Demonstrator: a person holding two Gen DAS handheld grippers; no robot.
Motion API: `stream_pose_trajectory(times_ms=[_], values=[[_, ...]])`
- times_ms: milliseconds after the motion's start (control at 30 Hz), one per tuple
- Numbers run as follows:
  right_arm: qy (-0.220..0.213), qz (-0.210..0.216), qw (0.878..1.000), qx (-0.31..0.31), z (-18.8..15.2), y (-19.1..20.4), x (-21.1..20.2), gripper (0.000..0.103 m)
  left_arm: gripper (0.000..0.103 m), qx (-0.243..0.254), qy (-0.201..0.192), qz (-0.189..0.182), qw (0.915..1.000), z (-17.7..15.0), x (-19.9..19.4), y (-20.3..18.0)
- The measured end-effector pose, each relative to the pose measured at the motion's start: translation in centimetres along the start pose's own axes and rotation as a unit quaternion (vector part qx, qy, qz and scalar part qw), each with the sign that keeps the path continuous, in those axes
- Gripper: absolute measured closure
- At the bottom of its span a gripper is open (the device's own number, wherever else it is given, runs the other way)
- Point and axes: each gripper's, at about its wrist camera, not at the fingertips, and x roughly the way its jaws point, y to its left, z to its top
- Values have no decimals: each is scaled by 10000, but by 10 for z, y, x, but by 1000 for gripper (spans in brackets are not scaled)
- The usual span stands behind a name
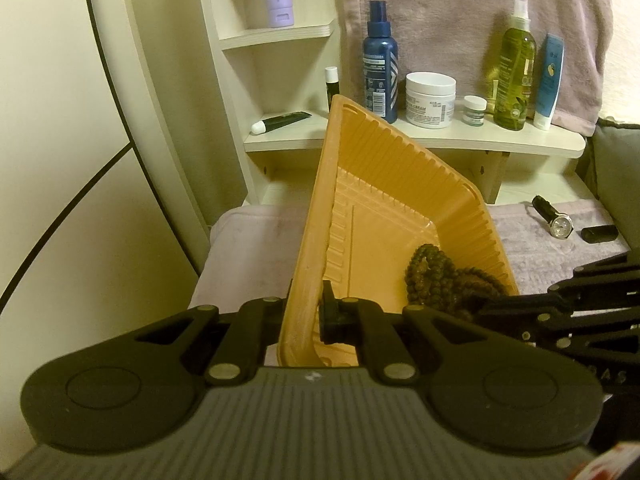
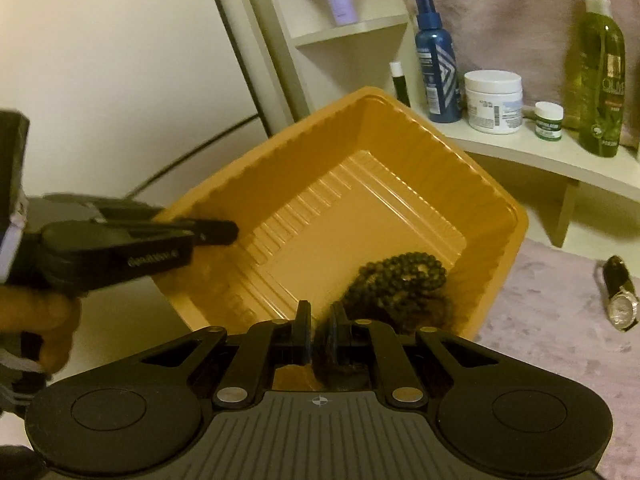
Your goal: Organize jewelry
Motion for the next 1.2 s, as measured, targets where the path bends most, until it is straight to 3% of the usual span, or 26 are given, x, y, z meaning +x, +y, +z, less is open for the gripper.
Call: stream_pose_trajectory(times_ms=[400,800,1200], values=[[-274,-842,9944,570,-12,-37,-34,63,97,-1,-14,0,10000,0,2,0],[-204,-1559,9766,1467,-48,-86,-65,61,97,-36,-2,-5,10000,-1,3,1],[-165,-1960,9701,1420,-49,-108,-68,61,97,-33,-8,-5,10000,-2,3,1]])
